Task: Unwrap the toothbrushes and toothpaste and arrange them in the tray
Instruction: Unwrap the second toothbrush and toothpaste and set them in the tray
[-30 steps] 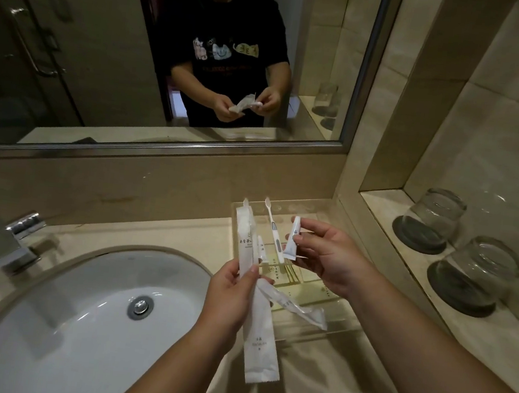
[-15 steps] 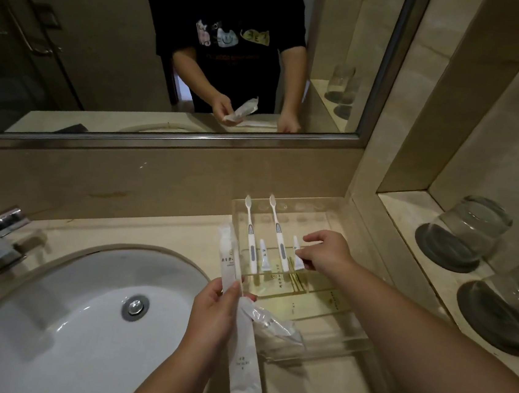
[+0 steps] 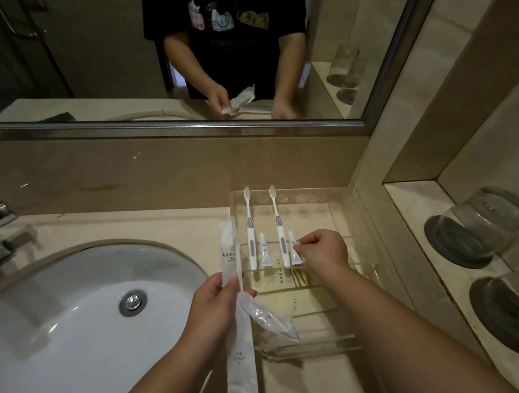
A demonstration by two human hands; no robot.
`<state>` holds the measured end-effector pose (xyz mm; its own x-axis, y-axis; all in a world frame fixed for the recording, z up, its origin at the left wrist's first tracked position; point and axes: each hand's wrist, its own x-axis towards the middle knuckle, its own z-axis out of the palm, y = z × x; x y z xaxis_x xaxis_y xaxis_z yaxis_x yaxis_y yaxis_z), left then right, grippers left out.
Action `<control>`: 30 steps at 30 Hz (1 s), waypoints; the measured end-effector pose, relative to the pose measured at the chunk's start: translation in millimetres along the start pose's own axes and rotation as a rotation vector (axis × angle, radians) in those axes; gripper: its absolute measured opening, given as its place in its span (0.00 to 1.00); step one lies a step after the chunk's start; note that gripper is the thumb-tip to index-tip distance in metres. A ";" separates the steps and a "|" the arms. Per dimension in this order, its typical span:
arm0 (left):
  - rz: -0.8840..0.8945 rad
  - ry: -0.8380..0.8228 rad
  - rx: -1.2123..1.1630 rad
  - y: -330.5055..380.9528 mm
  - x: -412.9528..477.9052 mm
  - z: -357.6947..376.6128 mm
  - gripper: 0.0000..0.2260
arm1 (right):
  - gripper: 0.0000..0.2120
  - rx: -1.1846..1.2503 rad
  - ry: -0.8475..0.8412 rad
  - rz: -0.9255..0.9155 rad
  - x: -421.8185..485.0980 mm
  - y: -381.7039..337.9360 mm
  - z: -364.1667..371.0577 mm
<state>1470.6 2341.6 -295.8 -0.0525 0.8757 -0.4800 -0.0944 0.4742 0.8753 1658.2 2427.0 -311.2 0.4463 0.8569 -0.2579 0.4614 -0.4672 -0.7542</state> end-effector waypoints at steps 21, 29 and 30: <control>0.343 0.015 -0.011 39.5 -34.3 4.0 0.07 | 0.10 0.361 -0.382 -0.195 -162.9 -41.6 -70.3; 0.569 -0.118 0.347 41.0 -63.5 -3.3 0.08 | 0.03 0.482 -0.259 -0.094 -135.1 -84.1 -93.8; 0.571 -0.133 0.357 40.0 -66.3 -3.3 0.08 | 0.03 0.476 -0.283 -0.077 -131.6 -88.3 -92.0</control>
<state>1467.0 2302.3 -229.1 0.1280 0.9903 0.0535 0.2468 -0.0841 0.9654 1629.2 2335.4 -155.1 0.1713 0.9405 -0.2934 0.0579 -0.3069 -0.9500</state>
